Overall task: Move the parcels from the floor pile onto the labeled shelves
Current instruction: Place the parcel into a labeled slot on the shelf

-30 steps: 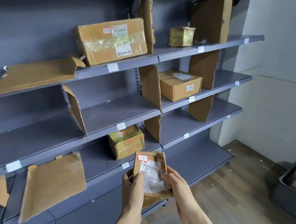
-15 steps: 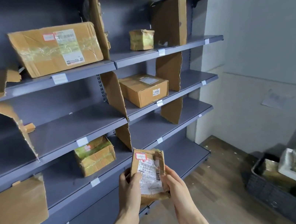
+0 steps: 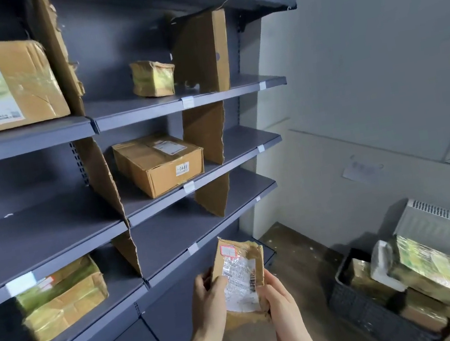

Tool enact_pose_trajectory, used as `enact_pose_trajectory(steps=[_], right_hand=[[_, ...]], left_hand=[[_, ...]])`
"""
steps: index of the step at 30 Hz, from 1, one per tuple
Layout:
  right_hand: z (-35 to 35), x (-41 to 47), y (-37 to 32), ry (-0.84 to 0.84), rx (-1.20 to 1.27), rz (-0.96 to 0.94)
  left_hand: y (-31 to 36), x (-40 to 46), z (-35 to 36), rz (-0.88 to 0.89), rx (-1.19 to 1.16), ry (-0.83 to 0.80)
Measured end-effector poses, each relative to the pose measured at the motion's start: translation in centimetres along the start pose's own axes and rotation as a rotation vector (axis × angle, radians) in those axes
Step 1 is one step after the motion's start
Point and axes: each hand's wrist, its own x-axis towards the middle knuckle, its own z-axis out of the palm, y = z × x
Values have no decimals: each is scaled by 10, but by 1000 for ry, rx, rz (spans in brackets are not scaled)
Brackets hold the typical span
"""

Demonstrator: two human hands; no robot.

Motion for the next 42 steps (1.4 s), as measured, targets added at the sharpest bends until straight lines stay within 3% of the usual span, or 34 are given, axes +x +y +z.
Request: enact_pose_trajectory(steps=[17,29,42], right_hand=[[-124,110,-48,175,192,25],[-256,229,-116,40,57,57],[-267,388,-148,-93,-113,70]], left_hand=[[0,59,169,-82,115,-182],[-14,116,339,-98,90,-122],[-14,241,409,-111,26,38]])
